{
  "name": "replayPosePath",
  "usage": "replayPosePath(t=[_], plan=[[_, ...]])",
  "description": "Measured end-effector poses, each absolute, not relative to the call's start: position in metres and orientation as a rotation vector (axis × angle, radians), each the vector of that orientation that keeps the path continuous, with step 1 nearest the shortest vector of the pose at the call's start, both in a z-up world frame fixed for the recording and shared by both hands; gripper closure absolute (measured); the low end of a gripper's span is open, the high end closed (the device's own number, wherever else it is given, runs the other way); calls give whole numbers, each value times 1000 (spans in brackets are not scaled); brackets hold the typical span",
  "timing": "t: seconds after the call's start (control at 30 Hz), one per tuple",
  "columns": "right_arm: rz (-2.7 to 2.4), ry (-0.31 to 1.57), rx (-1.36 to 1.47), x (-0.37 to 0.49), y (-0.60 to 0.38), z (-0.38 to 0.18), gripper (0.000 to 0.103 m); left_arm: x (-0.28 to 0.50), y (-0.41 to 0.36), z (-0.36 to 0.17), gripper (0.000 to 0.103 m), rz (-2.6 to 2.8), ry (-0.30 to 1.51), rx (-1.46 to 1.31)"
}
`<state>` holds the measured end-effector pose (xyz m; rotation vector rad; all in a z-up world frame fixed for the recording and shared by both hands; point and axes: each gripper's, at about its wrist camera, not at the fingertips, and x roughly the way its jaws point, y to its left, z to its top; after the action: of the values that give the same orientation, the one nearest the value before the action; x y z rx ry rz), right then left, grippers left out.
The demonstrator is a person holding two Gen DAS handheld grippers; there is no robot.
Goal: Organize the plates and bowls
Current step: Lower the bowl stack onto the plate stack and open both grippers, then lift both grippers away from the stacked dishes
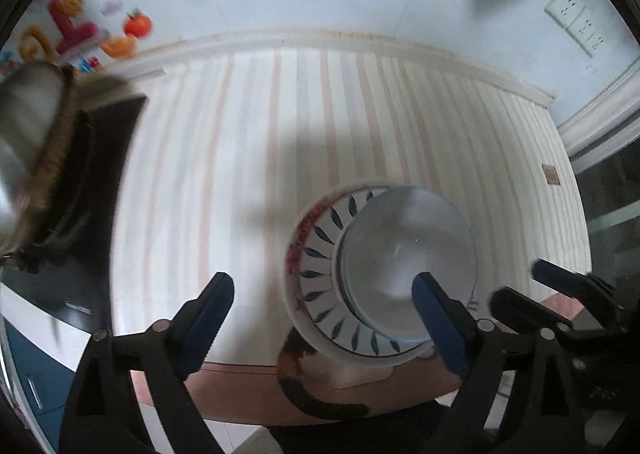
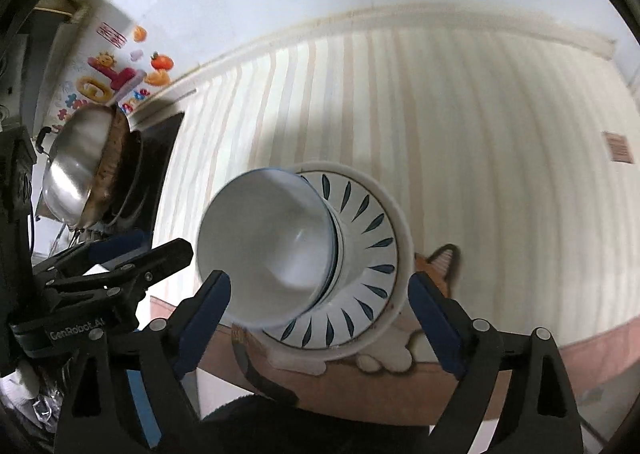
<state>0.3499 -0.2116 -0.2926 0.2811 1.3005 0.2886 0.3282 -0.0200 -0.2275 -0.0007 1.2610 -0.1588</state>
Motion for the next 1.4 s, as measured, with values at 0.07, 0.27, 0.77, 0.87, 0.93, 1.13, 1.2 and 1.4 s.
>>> replayPosePath(t=[0.07, 0.27, 0.77, 0.87, 0.93, 1.13, 1.2, 1.4], plan=[[256, 1247, 260, 337, -212, -274, 7, 318, -18, -215, 10, -138, 1211, 14], [176, 1122, 192, 302, -215, -225, 4, 291, -11, -186, 10, -119, 1130, -6], [210, 915, 128, 177, -220, -131, 3, 156, -15, -109, 10, -18, 932, 0], [205, 879, 95, 144, -219, -112, 3, 126, -14, -94, 10, 8, 892, 3], [199, 851, 78, 121, -219, -99, 2, 106, -13, -85, 10, 20, 870, 6], [191, 791, 59, 61, -216, -64, 2, 57, -5, -57, 10, 33, 813, 2], [186, 772, 56, 45, -215, -57, 2, 42, -2, -48, 10, 41, 785, 7], [158, 728, 54, 10, -209, -39, 2, 17, 8, -37, 10, 38, 750, 12]])
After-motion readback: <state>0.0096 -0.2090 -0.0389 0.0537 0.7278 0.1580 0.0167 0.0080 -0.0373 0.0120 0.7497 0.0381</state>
